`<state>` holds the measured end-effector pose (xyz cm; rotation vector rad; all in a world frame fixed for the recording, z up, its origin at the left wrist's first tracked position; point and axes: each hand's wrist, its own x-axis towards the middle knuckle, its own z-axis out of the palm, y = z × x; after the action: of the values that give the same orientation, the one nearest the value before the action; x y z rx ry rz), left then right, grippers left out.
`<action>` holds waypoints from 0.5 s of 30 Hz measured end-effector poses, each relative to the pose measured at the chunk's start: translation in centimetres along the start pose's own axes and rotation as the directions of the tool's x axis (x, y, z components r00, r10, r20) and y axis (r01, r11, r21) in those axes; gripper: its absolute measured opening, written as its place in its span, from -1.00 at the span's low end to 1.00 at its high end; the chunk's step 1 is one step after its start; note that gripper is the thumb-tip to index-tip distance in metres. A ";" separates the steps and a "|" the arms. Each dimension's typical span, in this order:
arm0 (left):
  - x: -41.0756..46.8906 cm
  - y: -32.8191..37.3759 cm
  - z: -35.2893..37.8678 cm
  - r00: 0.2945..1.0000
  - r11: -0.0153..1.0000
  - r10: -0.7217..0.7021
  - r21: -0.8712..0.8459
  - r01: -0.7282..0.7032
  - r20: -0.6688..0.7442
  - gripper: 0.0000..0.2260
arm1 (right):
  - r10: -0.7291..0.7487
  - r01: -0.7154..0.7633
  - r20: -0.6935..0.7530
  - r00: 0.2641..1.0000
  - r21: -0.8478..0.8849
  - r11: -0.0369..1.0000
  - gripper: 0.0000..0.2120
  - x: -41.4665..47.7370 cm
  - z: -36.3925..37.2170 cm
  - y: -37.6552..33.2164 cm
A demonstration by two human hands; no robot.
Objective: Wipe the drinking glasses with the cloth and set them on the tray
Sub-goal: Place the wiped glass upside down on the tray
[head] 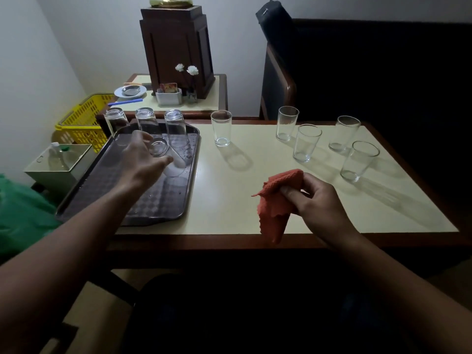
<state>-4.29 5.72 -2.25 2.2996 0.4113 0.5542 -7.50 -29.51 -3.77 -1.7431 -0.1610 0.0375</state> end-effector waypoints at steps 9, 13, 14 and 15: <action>8.4 -2.2 3.7 0.999 0.965 0.030 0.258 -0.040 0.040 -0.53 | 0.033 -0.033 0.028 0.999 -0.015 0.999 -0.82 3.4 -0.2 1.2; 10.1 -2.4 4.4 0.997 0.963 0.039 0.265 -0.053 0.059 -0.52 | 0.049 -0.049 0.024 0.999 0.006 0.999 -0.80 4.6 -0.1 1.2; 10.3 -2.4 4.4 0.997 0.961 0.032 0.271 -0.048 0.066 -0.51 | 0.052 -0.052 0.021 0.998 0.015 0.999 -0.80 5.0 -0.1 1.3; 10.4 -2.3 4.6 0.998 0.957 0.025 0.285 -0.043 0.064 -0.49 | 0.056 -0.056 0.019 0.998 0.022 0.998 -0.80 5.3 -0.2 1.4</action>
<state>6.61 9.27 -4.08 2.5990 0.4485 0.4656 -2.06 -29.25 -4.78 -1.7251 -0.1246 0.0961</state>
